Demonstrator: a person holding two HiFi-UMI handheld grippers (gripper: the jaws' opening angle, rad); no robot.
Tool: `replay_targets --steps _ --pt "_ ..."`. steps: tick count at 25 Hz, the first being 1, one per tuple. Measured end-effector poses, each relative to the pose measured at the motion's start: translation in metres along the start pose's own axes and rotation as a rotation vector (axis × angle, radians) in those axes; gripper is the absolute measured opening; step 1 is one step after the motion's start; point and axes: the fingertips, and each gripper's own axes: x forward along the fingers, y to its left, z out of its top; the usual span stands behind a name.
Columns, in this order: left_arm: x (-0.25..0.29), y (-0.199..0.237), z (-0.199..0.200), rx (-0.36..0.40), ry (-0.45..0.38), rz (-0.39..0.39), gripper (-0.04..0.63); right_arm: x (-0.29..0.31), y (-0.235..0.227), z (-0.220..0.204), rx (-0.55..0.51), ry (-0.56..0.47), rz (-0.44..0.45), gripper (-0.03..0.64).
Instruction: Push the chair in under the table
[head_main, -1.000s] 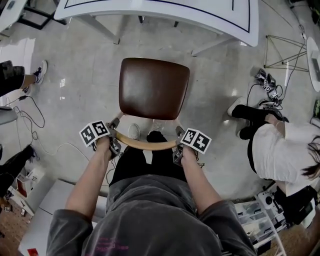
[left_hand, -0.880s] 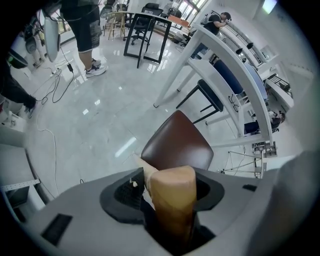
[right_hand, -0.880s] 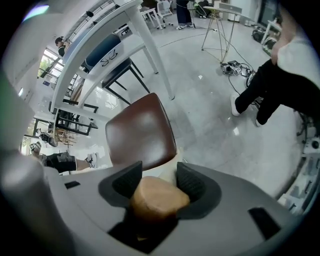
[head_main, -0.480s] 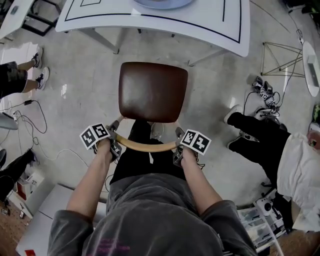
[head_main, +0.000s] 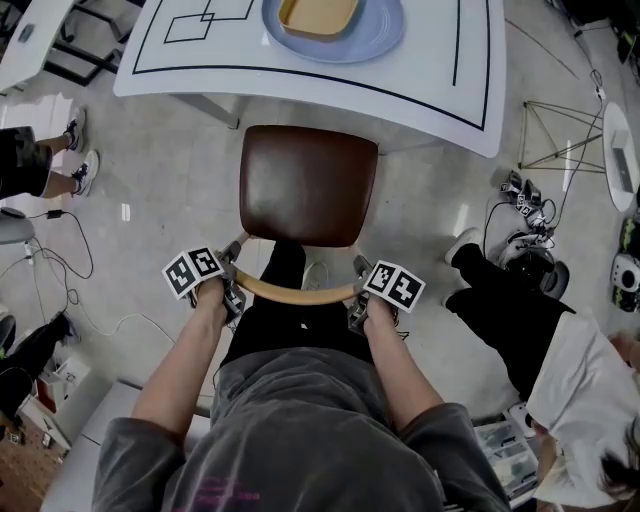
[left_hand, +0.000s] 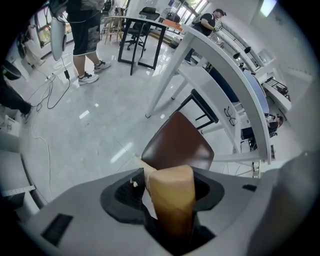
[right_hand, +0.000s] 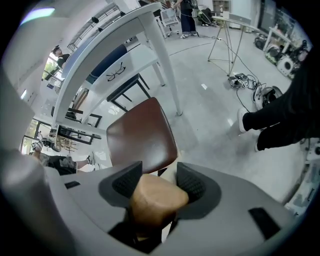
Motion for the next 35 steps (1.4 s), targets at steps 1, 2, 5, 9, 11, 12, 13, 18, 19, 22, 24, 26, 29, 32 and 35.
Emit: replay_targets --steps 1,2,5,9,11,12,13,18,19,22,24,26,29,32,35 --pt "0.001 -0.003 0.008 0.002 0.002 -0.001 0.221 0.001 0.005 0.006 0.004 -0.001 -0.002 0.215" --pt "0.002 -0.007 0.017 0.006 0.004 -0.003 0.222 0.002 0.011 0.012 0.008 -0.003 -0.003 0.215" --pt "0.008 -0.018 0.045 0.022 0.017 -0.008 0.224 0.008 0.029 0.031 0.02 -0.011 -0.01 0.215" --pt "0.016 -0.033 0.077 0.043 0.023 -0.015 0.225 0.014 0.047 0.052 0.037 -0.021 -0.018 0.215" --pt "0.02 -0.041 0.092 0.051 0.025 -0.02 0.227 0.018 0.055 0.064 0.049 -0.027 -0.021 0.215" --pt "0.023 -0.045 0.099 0.054 0.025 -0.023 0.227 0.02 0.058 0.07 0.054 -0.031 -0.022 0.215" --pt "0.025 -0.049 0.106 0.056 0.025 -0.025 0.228 0.021 0.062 0.076 0.058 -0.035 -0.023 0.215" --pt "0.033 -0.065 0.139 0.069 0.014 -0.036 0.232 0.029 0.08 0.1 0.077 -0.056 -0.021 0.215" --pt "0.034 -0.068 0.144 0.071 0.012 -0.038 0.232 0.031 0.082 0.105 0.081 -0.059 -0.02 0.215" --pt "0.039 -0.076 0.158 0.076 0.012 -0.042 0.232 0.035 0.089 0.116 0.085 -0.061 -0.022 0.215" --pt "0.042 -0.08 0.166 0.078 0.009 -0.046 0.233 0.038 0.094 0.123 0.084 -0.064 -0.024 0.213" --pt "0.046 -0.084 0.174 0.078 0.007 -0.049 0.235 0.041 0.098 0.131 0.085 -0.069 -0.024 0.214" --pt "0.051 -0.09 0.185 0.081 0.003 -0.054 0.238 0.046 0.105 0.143 0.09 -0.082 -0.021 0.214" --pt "0.057 -0.093 0.193 0.083 0.003 -0.057 0.238 0.052 0.109 0.151 0.087 -0.087 -0.022 0.213" --pt "0.062 -0.098 0.202 0.083 -0.005 -0.062 0.241 0.057 0.112 0.16 0.086 -0.094 -0.023 0.213"
